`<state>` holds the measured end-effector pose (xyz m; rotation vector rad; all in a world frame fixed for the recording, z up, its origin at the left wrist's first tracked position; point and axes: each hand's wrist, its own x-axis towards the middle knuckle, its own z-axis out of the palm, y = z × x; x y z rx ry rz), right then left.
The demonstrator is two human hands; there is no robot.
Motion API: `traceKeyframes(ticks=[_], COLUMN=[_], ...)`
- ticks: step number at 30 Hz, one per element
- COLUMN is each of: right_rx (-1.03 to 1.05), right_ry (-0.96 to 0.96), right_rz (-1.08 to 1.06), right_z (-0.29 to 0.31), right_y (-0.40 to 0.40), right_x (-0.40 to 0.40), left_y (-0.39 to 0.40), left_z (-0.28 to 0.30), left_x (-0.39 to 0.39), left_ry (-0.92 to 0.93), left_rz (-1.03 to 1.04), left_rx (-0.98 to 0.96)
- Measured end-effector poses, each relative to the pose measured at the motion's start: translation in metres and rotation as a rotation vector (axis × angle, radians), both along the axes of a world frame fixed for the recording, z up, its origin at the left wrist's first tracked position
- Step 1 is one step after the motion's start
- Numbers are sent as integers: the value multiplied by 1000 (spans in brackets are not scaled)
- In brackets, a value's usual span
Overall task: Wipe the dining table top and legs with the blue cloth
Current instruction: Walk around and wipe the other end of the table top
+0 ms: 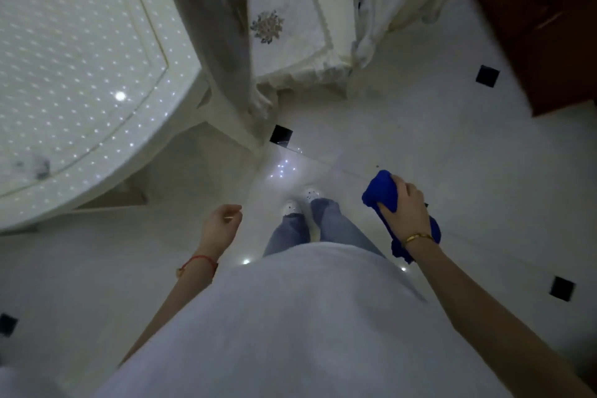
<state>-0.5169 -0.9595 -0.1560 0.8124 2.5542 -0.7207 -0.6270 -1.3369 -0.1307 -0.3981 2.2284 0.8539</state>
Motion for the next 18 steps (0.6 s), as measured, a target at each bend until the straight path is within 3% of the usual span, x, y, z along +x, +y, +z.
traceKeyframes(ticks=[8,18], right_rx=[-60,-209], right_ry=[-100,-222], right_rz=[-467,-977], right_z=[3,-17], right_y=[37,170], right_x=[141,230], left_y=[73,328], left_z=[7,6], left_x=[-22,-58], left_ry=[-76,-121], left_rz=[-274,-420], left_rx=[-17,98])
